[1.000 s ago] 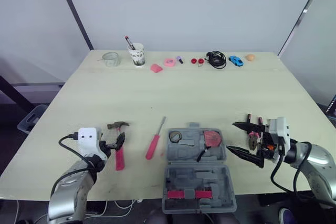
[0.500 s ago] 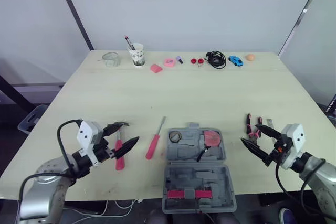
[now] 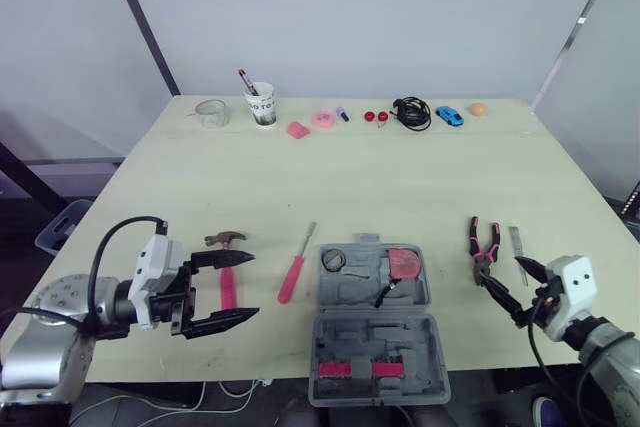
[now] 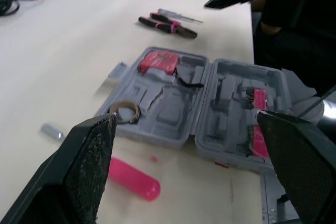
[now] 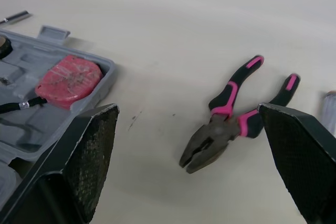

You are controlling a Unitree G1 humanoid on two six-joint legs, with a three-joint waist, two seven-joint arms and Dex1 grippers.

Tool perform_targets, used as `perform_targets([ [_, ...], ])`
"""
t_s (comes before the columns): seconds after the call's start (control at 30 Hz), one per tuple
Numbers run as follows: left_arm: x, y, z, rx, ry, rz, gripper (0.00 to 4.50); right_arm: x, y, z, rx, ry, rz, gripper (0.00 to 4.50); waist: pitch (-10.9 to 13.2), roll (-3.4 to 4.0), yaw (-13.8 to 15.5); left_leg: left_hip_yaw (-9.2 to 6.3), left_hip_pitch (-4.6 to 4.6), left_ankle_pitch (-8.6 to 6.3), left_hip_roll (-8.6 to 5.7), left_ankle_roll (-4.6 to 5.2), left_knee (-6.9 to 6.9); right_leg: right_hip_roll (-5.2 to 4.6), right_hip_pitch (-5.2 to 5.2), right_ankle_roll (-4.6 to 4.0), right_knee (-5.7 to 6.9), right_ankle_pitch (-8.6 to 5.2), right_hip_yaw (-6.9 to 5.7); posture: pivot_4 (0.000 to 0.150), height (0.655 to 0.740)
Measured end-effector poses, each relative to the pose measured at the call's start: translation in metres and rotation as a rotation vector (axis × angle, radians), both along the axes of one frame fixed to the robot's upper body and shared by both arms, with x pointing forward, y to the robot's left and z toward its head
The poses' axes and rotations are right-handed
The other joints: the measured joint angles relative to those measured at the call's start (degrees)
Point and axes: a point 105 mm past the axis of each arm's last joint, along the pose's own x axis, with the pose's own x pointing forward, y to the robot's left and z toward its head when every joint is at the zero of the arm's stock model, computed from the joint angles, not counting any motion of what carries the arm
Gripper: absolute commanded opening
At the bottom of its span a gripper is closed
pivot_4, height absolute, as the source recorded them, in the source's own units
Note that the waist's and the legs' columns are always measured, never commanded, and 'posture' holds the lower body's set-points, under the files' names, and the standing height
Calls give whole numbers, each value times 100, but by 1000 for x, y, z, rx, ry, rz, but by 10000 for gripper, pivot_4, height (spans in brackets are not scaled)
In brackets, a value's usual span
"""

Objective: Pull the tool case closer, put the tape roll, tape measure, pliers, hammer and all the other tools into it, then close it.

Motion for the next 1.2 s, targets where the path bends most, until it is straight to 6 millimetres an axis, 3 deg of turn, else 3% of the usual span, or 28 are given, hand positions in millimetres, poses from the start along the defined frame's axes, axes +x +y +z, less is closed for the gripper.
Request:
perform_targets([
  [0.27, 2, -10, 0, -28, 26, -42, 45000, 17, 15, -9, 24, 10, -114, 44365, 2, 4, -20, 2, 0, 0, 1, 0, 9, 0, 0, 2, 3, 1, 5, 1500, 7400],
  [0.3, 4, -14, 8, -46, 10, -65, 45000, 25, 16, -13, 39, 21, -176, 44365, 2, 4, -17, -1, -1, 0, 2, 0, 11, 1, 0, 2, 4, 1, 4, 1500, 7400],
  [0.5, 8, -20, 20, -45, -28, -97, 45000, 30, 15, -41, 56, 105, -306, 44365, 6, 10, -16, 3, -6, 0, -3, 0, 12, 2, -1, 0, 4, 1, 6, 1500, 7400],
  [0.7, 11, -33, 27, -78, -32, -122, 45000, 44, 5, -52, 72, 120, -489, 44365, 6, 9, -100, -2, -5, 0, -2, -1, 24, 3, 0, 1, 17, 1, 7, 1500, 7400],
  [1.2, 13, -42, 27, -55, -55, -149, 45000, 58, 1, -59, 6, 131, -491, 44365, 4, 6, -162, 1, 4, 0, 2, 0, 24, 19, 0, -1, 30, 1, 24, 1500, 7400],
])
